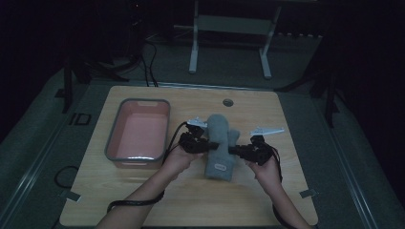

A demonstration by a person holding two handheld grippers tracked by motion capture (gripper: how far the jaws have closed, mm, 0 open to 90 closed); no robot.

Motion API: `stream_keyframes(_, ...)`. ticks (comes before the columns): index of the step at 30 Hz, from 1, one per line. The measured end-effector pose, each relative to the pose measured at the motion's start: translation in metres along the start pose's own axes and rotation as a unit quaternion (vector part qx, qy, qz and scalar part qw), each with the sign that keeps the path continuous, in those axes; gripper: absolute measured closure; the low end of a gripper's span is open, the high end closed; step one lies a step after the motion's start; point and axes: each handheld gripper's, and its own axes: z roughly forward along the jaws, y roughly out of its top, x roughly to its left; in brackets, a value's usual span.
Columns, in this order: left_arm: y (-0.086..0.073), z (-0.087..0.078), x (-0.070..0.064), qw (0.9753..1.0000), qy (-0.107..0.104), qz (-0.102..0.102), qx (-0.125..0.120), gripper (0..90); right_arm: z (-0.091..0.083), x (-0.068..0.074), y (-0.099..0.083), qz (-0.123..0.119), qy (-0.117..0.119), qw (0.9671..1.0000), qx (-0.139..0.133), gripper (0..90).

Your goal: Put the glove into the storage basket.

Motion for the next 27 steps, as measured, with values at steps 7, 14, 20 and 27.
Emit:
stream_keyframes(7, 0.016, -0.022, 0.003, 0.9999, 0.004, 0.015, -0.008, 79.9, -0.002, 0.012, 0.026, -0.009, 0.010, 0.9997, -0.020, 82.0)
stream_keyframes(14, 0.030, -0.052, 0.015, 0.9992, 0.024, 0.029, -0.012, 79.8, 0.011, 0.026, 0.055, -0.019, 0.019, 0.9992, -0.031, 82.1)
stream_keyframes(20, 0.036, -0.087, 0.032, 0.9982, 0.049, 0.029, -0.019, 79.8, 0.030, 0.040, 0.081, -0.026, 0.033, 0.9986, -0.033, 82.0)
stream_keyframes(27, 0.035, -0.129, 0.048, 0.9966, 0.075, 0.017, -0.031, 79.7, 0.056, 0.065, 0.113, -0.048, 0.046, 0.9973, -0.032, 82.0)
